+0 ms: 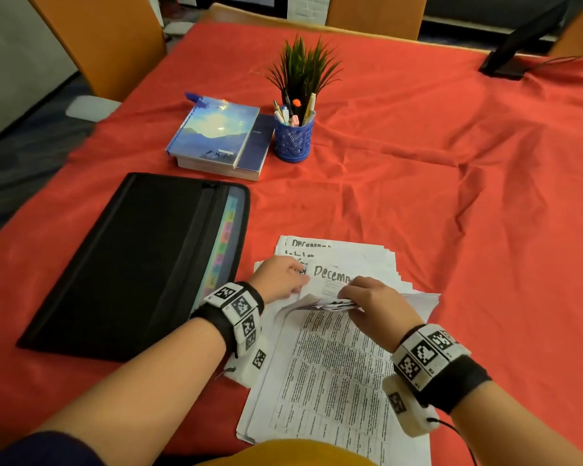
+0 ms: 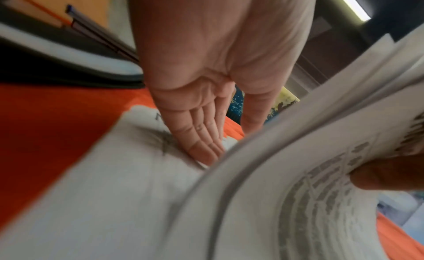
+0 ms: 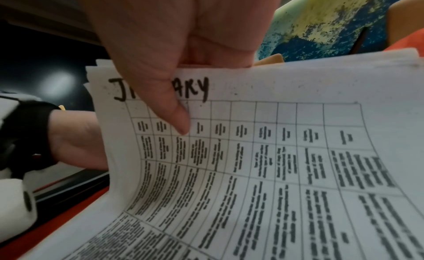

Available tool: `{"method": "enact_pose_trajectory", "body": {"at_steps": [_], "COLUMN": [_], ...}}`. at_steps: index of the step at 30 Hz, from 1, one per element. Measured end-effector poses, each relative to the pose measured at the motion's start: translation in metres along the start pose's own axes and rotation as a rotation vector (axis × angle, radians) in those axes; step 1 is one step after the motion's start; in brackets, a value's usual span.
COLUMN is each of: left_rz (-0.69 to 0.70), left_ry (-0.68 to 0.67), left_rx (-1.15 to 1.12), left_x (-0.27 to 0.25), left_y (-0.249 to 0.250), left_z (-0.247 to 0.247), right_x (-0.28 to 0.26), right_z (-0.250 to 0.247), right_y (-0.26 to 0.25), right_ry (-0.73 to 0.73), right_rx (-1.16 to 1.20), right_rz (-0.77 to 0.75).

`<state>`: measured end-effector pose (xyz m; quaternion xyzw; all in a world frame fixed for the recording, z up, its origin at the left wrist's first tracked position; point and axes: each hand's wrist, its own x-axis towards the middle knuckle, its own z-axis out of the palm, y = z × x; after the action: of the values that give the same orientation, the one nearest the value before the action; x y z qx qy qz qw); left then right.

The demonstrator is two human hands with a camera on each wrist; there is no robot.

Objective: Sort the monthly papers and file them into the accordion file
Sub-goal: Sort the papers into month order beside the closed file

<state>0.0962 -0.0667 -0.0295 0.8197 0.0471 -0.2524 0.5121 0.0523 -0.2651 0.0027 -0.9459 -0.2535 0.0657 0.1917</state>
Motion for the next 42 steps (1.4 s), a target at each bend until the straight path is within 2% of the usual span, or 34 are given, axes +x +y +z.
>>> {"method": "enact_pose_trajectory", "body": {"at_steps": [3,6,11,13,15,17,20,22,26,29,31,34,39,42], "left_rz": [0.025,0.071,0.133,0.151,0.188,0.199,0.140,0.125,0.197,0.227,0.200,0.183,0.155,0.136], "left_ry": [0.001,-0.032,-0.237,-0.192,0.004,0.142,0.042,0.018,0.077,0.024,-0.024,-0.024,-0.069,-0.190], "left_rx": [0.038,-0.039,0.008,0.006,0.087,0.305,0.602,0.650,0.534,0.351,0.177,-0.020,-0.126,-0.138], "left_x": [0.004,0.003,-0.009,-0.012,-0.006,0.004,0.012,0.014,0.013,0.007,-0.001,-0.010,-0.014,-0.016], "left_y": [0.006,0.003,0.008,0.011,0.009,0.005,-0.001,-0.003,0.000,0.006,0.009,0.010,0.009,0.009], "left_z": [0.009,0.005,-0.017,-0.025,-0.028,-0.028,-0.020,-0.016,-0.019,-0.024,-0.027,-0.027,-0.028,-0.032], "right_x": [-0.002,-0.001,0.004,0.003,0.002,-0.001,-0.001,-0.002,-0.005,-0.006,-0.005,0.000,0.005,0.000], "right_z": [0.003,0.001,-0.004,-0.003,0.000,0.002,0.006,0.007,0.006,0.006,0.007,0.007,0.006,0.005], "right_y": [0.001,0.003,0.009,0.008,0.003,-0.001,-0.003,-0.001,0.003,0.006,0.006,0.005,0.002,0.001], "right_ry": [0.053,0.120,0.123,0.102,0.121,0.147,0.162,0.159,0.149,0.140,0.139,0.135,0.132,0.148], "right_rx": [0.015,-0.014,0.012,-0.001,-0.047,-0.088,-0.049,-0.012,-0.003,0.024,0.015,0.012,0.001,-0.017], "right_rz": [-0.004,-0.008,-0.056,-0.073,-0.056,-0.057,-0.078,-0.077,-0.060,-0.042,-0.028,-0.037,-0.145,-0.144]}}
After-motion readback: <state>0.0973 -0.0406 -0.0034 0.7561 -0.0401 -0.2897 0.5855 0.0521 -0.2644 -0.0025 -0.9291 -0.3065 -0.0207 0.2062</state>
